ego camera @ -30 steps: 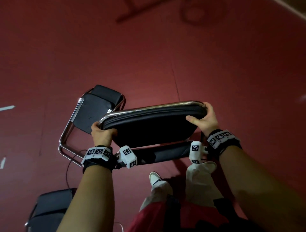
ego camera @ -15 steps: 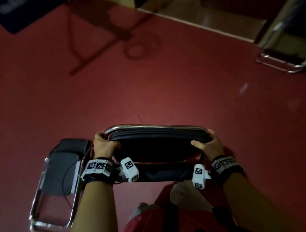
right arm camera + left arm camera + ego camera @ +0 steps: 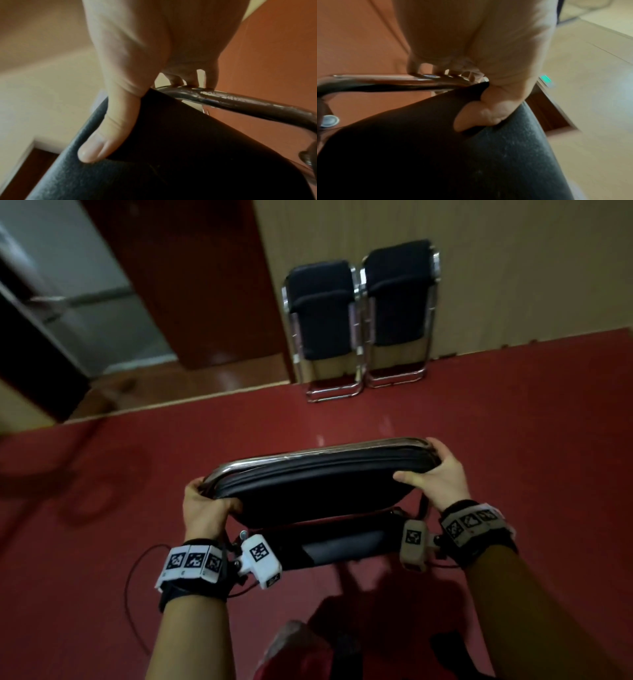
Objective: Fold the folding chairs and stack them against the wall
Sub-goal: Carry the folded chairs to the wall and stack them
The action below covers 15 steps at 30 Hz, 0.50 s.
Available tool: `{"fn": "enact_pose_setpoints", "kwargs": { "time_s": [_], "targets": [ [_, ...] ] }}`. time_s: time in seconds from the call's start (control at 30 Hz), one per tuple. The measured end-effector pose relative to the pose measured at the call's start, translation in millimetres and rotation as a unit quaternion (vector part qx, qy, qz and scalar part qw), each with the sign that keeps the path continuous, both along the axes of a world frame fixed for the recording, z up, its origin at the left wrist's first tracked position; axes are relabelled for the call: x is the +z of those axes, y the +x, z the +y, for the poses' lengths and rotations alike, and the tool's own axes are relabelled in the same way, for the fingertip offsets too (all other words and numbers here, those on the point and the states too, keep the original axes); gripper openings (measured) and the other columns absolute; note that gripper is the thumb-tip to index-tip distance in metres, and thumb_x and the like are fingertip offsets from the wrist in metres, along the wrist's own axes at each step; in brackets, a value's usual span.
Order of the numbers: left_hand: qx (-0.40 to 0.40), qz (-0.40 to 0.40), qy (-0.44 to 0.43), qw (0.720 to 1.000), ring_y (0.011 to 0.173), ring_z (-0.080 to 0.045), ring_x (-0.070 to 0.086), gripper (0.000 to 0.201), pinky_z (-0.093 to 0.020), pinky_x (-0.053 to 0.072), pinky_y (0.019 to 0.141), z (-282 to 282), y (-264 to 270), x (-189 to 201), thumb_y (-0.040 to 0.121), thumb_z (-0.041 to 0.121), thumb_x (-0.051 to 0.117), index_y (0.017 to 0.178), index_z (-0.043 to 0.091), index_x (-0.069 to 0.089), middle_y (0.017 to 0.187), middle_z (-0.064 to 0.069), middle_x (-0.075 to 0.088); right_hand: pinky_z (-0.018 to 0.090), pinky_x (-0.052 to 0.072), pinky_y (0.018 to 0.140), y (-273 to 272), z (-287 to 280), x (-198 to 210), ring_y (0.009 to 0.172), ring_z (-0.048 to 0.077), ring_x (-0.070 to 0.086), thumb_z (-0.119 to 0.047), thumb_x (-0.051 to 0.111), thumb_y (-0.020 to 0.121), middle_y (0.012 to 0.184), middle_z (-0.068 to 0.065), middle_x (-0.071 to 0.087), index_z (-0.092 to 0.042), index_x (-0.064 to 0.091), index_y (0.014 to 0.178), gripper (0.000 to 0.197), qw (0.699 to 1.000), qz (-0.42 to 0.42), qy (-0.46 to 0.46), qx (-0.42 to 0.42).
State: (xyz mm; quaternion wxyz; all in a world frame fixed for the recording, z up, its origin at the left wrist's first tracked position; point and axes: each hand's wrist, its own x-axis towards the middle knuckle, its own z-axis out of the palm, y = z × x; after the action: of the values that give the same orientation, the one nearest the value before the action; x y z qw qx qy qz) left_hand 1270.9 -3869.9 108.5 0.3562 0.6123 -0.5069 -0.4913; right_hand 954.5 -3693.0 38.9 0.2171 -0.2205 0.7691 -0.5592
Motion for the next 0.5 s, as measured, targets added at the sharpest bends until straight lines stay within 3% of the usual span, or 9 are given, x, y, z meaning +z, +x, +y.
{"fn": "enact_pose_setpoints", "kwargs": {
  "time_s": [0.1, 0.17, 0.27, 0.4, 0.5],
  "targets": [
    [-0.064, 0.012, -0.014, 0.998, 0.105, -0.024, 0.056, 0.077, -0.028, 0.045, 0.078, -29, -77, 10, 0.067, -0.022, 0.066, 0.135, 0.008, 0.047, 0.115, -0.007, 0.058, 0.023, 0.043, 0.098, -53, 10, 16, 0.117, 0.012, 0.057, -0.021, 0.096, 0.055, 0.127, -0.002, 0.061, -0.015, 0.050, 0.141, 0.099, 0.997, 0.022, -0.014, -0.069],
    [-0.111, 0.026, -0.016, 0.993, 0.105, -0.023, 0.057, 0.077, -0.026, 0.048, 0.075, -51, -134, 11, 0.065, -0.024, 0.065, 0.133, 0.009, 0.049, 0.116, -0.006, 0.058, 0.025, 0.044, 0.102, -93, 14, 21, 0.119, 0.012, 0.056, -0.025, 0.096, 0.055, 0.130, -0.001, 0.060, -0.015, 0.050, 0.142, 0.100, 0.993, 0.043, -0.011, -0.113],
    [-0.167, 0.025, 0.001, 0.986, 0.104, -0.024, 0.058, 0.076, -0.030, 0.050, 0.081, -84, -220, -2, 0.063, -0.023, 0.068, 0.130, 0.010, 0.052, 0.117, -0.008, 0.060, 0.028, 0.043, 0.104, -153, 16, 21, 0.123, 0.014, 0.053, -0.031, 0.095, 0.057, 0.134, -0.001, 0.058, -0.016, 0.048, 0.145, 0.101, 0.985, 0.048, 0.012, -0.164],
    [-0.231, 0.030, 0.038, 0.972, 0.096, -0.027, 0.062, 0.069, -0.027, 0.051, 0.069, -125, -349, -22, 0.060, -0.024, 0.068, 0.119, 0.008, 0.054, 0.109, -0.012, 0.063, 0.025, 0.042, 0.101, -241, 11, 18, 0.124, 0.016, 0.055, -0.034, 0.095, 0.056, 0.138, 0.005, 0.058, -0.014, 0.049, 0.144, 0.102, 0.969, 0.046, 0.038, -0.239],
    [-0.280, 0.012, 0.049, 0.959, 0.084, -0.022, 0.063, 0.066, -0.021, 0.046, 0.060, -142, -436, -23, 0.059, -0.022, 0.070, 0.119, 0.003, 0.057, 0.104, -0.011, 0.065, 0.025, 0.043, 0.101, -293, 12, 21, 0.122, 0.016, 0.056, -0.035, 0.096, 0.054, 0.136, 0.006, 0.059, -0.013, 0.050, 0.143, 0.102, 0.953, 0.035, 0.052, -0.298]
  ]
}}
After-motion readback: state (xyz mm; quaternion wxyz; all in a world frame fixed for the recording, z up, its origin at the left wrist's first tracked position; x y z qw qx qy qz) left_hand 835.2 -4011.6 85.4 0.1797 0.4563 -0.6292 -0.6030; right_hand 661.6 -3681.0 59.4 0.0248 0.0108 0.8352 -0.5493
